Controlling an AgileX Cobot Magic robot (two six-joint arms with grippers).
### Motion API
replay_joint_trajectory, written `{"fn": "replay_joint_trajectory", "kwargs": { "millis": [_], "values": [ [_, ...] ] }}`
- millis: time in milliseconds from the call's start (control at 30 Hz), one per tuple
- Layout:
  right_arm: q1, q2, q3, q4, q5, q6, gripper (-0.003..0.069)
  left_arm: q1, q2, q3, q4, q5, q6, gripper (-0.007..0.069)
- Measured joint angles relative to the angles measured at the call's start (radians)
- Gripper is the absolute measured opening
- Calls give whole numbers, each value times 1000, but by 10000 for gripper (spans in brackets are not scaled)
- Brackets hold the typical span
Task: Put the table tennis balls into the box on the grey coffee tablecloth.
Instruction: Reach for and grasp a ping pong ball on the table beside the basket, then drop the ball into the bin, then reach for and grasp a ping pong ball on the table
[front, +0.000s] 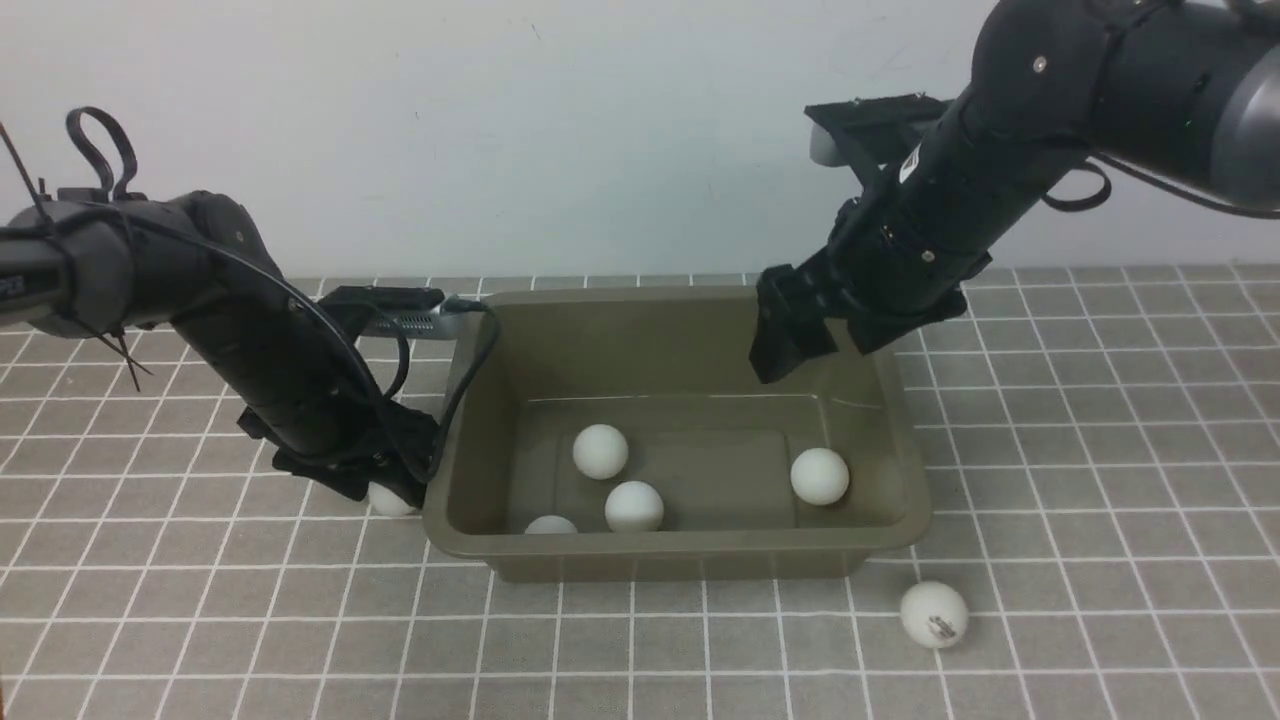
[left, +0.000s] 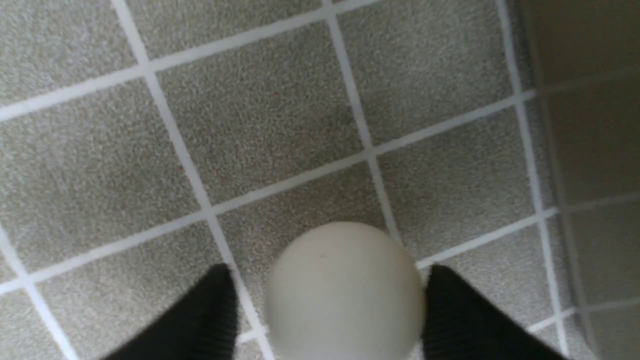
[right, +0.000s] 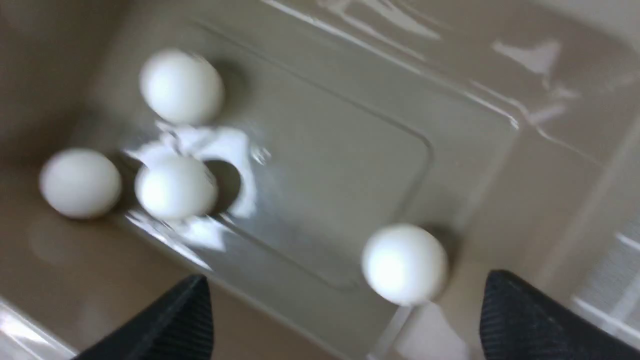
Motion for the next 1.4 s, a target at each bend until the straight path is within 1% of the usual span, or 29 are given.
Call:
{"fn": "replay_joint_trajectory", "kwargs": {
  "millis": [67,133,167,200,233,267,333,367,400,467,500,533,567,633,700,733,767,833,900,933,1000,1033,1067,1133,1167,1200,1233,1300,1400],
  "values": [
    [-4,-8,0,-70,54,9,605,0,-5,-6,25,11,-6,346],
    [-19,-22,0,-130,90,27,540,3,-17,-25,69,30,-30,346],
    [-37,-41,4,-180,100,41,463,9,-33,-46,94,52,-64,346],
    [-60,-58,17,-201,100,59,411,12,-48,-68,110,68,-84,346],
    [-88,-86,44,-216,98,78,340,15,-71,-87,125,87,-106,346],
    [-101,-105,66,-220,97,88,294,17,-92,-106,134,101,-120,346],
    [-166,-175,157,-217,97,109,155,19,-144,-146,138,127,-133,346],
    [-204,-235,231,-198,98,115,70,11,-175,-168,124,141,-134,346],
    [-232,-277,296,-172,99,115,35,-1,-198,-183,104,145,-127,346],
    [-263,-353,424,-102,102,115,8,-42,-220,-201,58,145,-104,346],
    [-263,-353,424,-102,102,115,8,-42,-220,-201,58,145,-104,346],
    [-263,-397,540,-33,68,89,15,-91,-222,-207,12,134,-72,346],
    [-258,-407,569,-12,39,70,33,-114,-214,-207,1,129,-59,346],
    [-232,-411,670,40,-94,10,108,-187,-173,-207,-20,111,-40,346],
    [-212,-396,714,41,-189,-18,188,-228,-126,-207,-21,106,-37,346],
    [-210,-393,717,40,-199,-20,209,-228,-121,-207,-21,106,-37,346],
    [-200,-374,732,29,-250,-29,261,-244,-97,-207,-18,101,-37,356],
    [-193,-329,738,1,-314,-34,382,-259,-58,-207,-13,93,-47,413],
    [-192,-287,738,-15,-349,-34,473,-260,-46,-206,-2,88,-67,493],
    [-192,-263,738,-19,-359,-34,516,-259,-46,-207,7,88,-80,536],
    [-192,-220,738,-26,-376,-34,566,-254,-54,-225,19,98,-108,556],
    [-191,-201,738,-29,-381,-32,573,-249,-62,-245,32,120,-137,541],
    [-191,-175,738,-36,-389,-28,564,-242,-76,-270,48,144,-160,501],
    [-191,-149,738,-48,-391,-17,492,-224,-115,-319,80,189,-194,360],
    [-191,-140,735,-55,-382,-14,407,-212,-138,-341,94,207,-205,274],
    [-191,-141,723,-66,-345,-7,338,-186,-182,-367,113,227,-213,139],
    [-191,-147,716,-74,-332,-4,349,-170,-225,-372,125,236,-217,88],
    [-191,-207,658,-80,-241,36,358,-115,-342,-363,139,251,-226,18],
    [-188,-276,596,-48,-206,70,358,-63,-444,-309,147,251,-228,-1]
  ]
}}
